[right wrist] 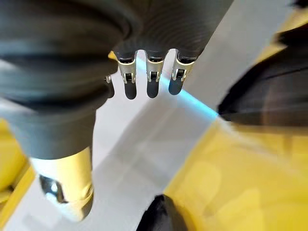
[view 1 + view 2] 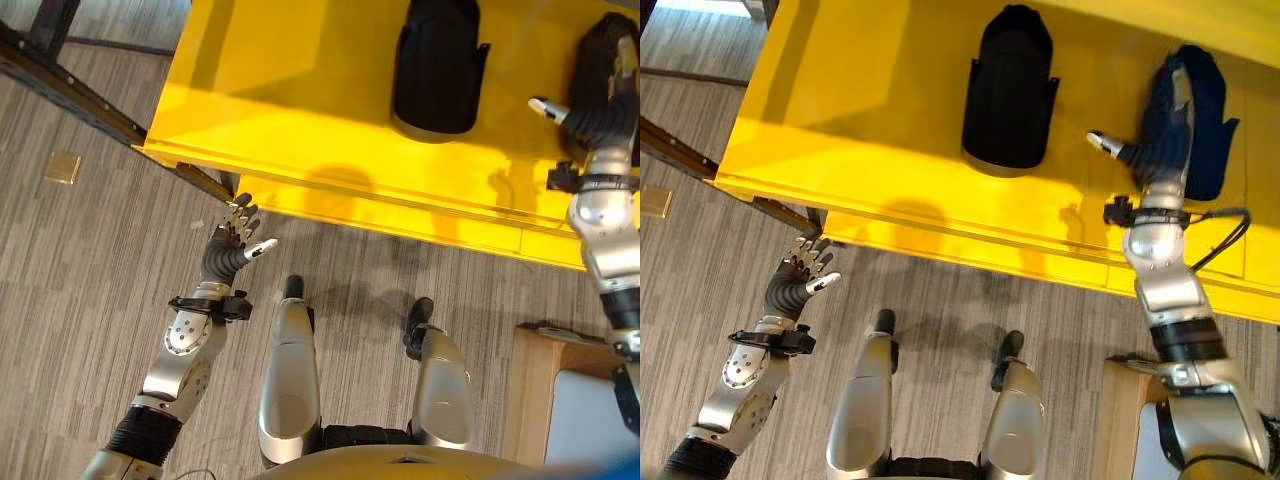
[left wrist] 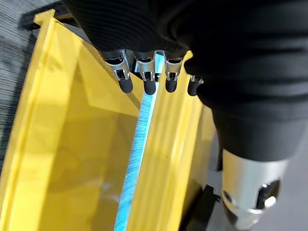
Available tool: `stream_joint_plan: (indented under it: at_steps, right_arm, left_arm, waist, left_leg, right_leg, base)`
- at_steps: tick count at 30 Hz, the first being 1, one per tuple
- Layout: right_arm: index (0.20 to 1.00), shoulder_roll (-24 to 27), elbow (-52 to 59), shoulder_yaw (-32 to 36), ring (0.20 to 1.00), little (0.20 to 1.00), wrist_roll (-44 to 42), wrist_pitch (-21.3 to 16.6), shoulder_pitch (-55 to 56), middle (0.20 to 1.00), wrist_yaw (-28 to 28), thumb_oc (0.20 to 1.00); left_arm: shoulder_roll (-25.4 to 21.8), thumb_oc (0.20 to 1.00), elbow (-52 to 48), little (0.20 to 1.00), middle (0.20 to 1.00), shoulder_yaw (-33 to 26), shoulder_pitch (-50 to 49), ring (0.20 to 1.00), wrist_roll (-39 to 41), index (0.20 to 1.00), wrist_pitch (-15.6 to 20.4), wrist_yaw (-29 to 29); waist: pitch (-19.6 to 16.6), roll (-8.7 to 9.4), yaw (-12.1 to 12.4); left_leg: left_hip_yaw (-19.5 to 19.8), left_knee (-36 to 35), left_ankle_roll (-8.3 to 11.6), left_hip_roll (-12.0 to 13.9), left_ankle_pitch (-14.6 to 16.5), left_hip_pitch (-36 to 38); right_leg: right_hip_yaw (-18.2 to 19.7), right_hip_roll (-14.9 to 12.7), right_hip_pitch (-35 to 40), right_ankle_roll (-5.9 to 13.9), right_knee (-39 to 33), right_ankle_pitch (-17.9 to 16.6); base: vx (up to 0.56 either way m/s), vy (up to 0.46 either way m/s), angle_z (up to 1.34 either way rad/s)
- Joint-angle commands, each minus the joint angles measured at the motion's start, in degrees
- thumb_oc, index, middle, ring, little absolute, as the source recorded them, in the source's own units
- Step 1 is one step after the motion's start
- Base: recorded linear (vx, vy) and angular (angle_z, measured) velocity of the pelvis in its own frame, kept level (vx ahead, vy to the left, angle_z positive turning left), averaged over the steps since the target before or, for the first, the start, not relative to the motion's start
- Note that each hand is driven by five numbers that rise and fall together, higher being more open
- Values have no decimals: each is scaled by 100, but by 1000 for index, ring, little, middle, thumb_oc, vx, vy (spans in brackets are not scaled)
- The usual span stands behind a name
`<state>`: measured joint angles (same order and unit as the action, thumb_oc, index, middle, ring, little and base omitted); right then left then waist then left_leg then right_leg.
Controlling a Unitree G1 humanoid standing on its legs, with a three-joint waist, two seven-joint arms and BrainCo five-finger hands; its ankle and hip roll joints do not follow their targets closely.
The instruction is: Move parts from the plastic box to the shelf.
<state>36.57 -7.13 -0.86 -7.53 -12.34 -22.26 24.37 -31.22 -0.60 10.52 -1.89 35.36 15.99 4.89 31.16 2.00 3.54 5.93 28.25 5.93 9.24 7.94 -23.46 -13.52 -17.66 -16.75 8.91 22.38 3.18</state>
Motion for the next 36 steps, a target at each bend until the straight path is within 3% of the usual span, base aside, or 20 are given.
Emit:
stream_joint_plan:
  at_steps: [1, 9, 15, 19, 20, 23, 25, 26, 27, 28, 29, 30, 36]
  right_arm:
    - [1000, -173, 350, 247, 1000, 1000, 52, -579, 216, 1000, -409, 1000]
    - [1000, -401, 890, 233, 1000, 1000, 87, -664, 1230, 1000, -990, 1000]
    - [1000, -446, 1377, 379, 1000, 1000, -80, -763, 2086, 1000, -1487, 1000]
    - [1000, -459, 1491, 488, 1000, 1000, -186, -769, 2461, 1000, -1675, 1000]
    - [1000, -383, 1541, 435, 1000, 1000, -72, -719, 2590, 1000, -1736, 1000]
    - [1000, -417, 1512, 518, 1000, 1000, -280, -733, 2693, 1000, -1761, 1000]
    - [1000, -388, 1585, 471, 1000, 1000, -93, -677, 2717, 1000, -1790, 1000]
    - [1000, -532, 1590, 471, 1000, 1000, -328, -702, 2758, 1000, -1867, 1000]
    - [1000, -627, 1492, 371, 1000, 1000, -343, -691, 2686, 1000, -1868, 1000]
    - [1000, -691, 1435, 299, 1000, 1000, -401, -698, 2607, 1000, -1869, 1000]
    - [1000, -847, 1306, 138, 1000, 1000, -468, -716, 2475, 1000, -1833, 1000]
    - [1000, -854, 1315, 47, 1000, 1000, -428, -698, 2358, 1000, -1844, 1000]
    - [1000, -1148, 1232, -71, 1000, 1000, -544, -658, 2401, 1000, -1911, 1000]
  left_arm:
    - [42, 1000, -296, 1000, 1000, -127, -215, 1000, -114, 1000, 226, -238]
    - [157, 1000, -191, 1000, 1000, -281, -477, 1000, -271, 1000, 183, -445]
    - [359, 1000, -134, 1000, 1000, -399, -759, 1000, -423, 1000, 157, -604]
    - [444, 1000, -98, 1000, 1000, -363, -880, 1000, -522, 1000, 129, -695]
    - [460, 1000, -89, 1000, 1000, -353, -958, 1000, -592, 1000, 119, -795]
    - [486, 1000, -59, 1000, 1000, -280, -943, 1000, -628, 1000, 96, -805]
    - [574, 1000, -18, 1000, 1000, -286, -968, 1000, -623, 1000, 76, -843]
    - [632, 1000, -28, 1000, 1000, -231, -924, 1000, -641, 1000, 89, -821]
    - [630, 1000, -51, 1000, 1000, -158, -845, 1000, -713, 1000, 96, -824]
    - [647, 1000, -45, 1000, 1000, -147, -805, 1000, -735, 1000, 104, -827]
    - [646, 1000, -115, 1000, 1000, -136, -799, 1000, -795, 1000, 131, -769]
    - [620, 1000, -166, 1000, 1000, -171, -822, 1000, -770, 1000, 166, -790]
    - [701, 1000, -235, 1000, 1000, -315, -1018, 1000, -653, 1000, 207, -794]
  waist:
    - [-581, 54, 38]
    - [-1075, 118, -121]
    - [-1549, 54, -256]
    - [-1706, -7, -295]
    - [-1762, -36, -299]
    - [-1739, -4, -320]
    - [-1726, 83, -296]
    - [-1730, 132, -208]
    - [-1784, 166, -71]
    - [-1830, 172, -40]
    - [-1864, 150, 141]
    - [-1864, 136, 189]
    - [-2162, 174, 63]
  left_leg:
    - [-186, -403, -70, 90, -338, 252]
    - [-298, -1789, -12, 470, -1054, 1105]
    - [-400, -2755, 60, 873, -1660, 1642]
    - [-477, -2886, 114, 1035, -1846, 1751]
    - [-504, -2740, 155, 1115, -2051, 1726]
    - [-509, -2444, 95, 1024, -2136, 1574]
    - [-514, -1969, -14, 599, -1633, 1525]
    - [-266, -1792, -169, -173, -1086, 1447]
    - [216, -1761, -343, -973, -816, 1312]
    - [484, -1790, -429, -1273, -797, 1242]
    - [1322, -1869, -594, -1965, -918, 1148]
    - [1573, -1875, -619, -2123, -929, 1137]
    - [1176, -2512, -804, -1887, -976, 1603]
  right_leg:
    - [-235, 322, 153, -149, 199, 149]
    - [-281, 735, 642, -208, -462, 83]
    - [-149, 1153, 843, -351, -751, 190]
    - [-114, 1316, 885, -480, -740, 294]
    - [-78, 1432, 1008, -593, -872, 344]
    - [-157, 1423, 1154, -681, -1172, 216]
    - [-132, 1384, 1325, -674, -1477, 111]
    - [-35, 1370, 1460, -638, -1753, -3]
    - [109, 1424, 1511, -592, -1909, -119]
    - [193, 1464, 1474, -569, -1950, -172]
    - [529, 1616, 1402, -539, -1961, -245]
    - [699, 1681, 1374, -543, -1952, -256]
    - [997, 1739, 1470, -504, -2200, -269]
  base:
    - [24, -59, -6]
    - [61, -107, -8]
    - [47, -125, -17]
    - [16, -150, -8]
    - [1, -158, -7]
    - [-18, -138, -2]
    - [35, -49, 33]
    - [120, 5, 19]
    - [125, 41, -33]
    - [153, 99, -97]
    - [90, 101, -127]
    - [87, 116, -152]
    - [103, 116, -99]
